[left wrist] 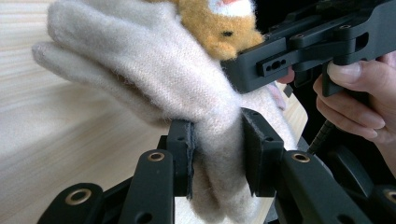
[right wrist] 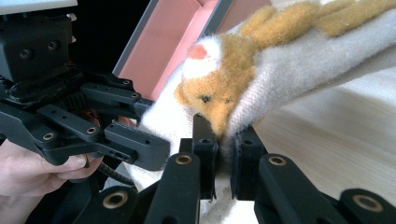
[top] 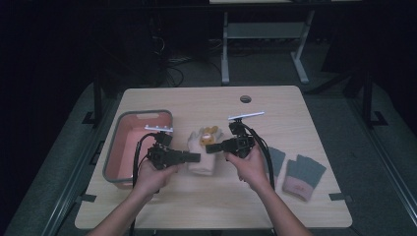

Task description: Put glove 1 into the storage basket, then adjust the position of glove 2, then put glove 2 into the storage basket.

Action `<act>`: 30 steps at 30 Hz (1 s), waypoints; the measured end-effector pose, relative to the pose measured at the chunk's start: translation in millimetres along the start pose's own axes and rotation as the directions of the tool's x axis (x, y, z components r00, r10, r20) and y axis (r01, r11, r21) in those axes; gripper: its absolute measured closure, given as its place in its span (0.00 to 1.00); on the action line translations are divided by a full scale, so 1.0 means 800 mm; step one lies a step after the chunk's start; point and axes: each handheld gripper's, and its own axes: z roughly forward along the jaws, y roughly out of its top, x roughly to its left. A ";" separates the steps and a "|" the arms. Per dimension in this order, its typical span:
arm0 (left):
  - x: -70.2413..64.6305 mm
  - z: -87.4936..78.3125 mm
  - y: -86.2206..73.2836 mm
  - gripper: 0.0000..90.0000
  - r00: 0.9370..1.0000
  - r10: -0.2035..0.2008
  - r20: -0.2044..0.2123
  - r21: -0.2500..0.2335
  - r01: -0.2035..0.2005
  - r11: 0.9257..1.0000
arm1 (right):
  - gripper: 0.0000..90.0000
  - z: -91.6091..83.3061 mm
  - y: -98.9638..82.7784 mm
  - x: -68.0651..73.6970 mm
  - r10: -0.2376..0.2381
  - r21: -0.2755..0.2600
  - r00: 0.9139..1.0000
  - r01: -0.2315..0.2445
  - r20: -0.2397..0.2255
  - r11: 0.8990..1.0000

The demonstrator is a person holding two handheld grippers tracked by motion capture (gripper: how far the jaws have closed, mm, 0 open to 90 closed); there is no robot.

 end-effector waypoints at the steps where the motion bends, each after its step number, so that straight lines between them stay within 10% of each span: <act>1: -0.001 0.000 0.001 0.74 1.000 0.000 0.000 -0.001 0.000 1.000 | 0.92 -0.001 0.001 0.001 0.001 0.000 1.000 -0.001 -0.003 1.000; 30: 0.009 -0.043 0.024 0.75 1.000 -0.011 -0.003 -0.033 0.011 0.999 | 0.92 0.008 0.037 0.032 -0.039 -0.001 0.999 0.039 -0.014 0.999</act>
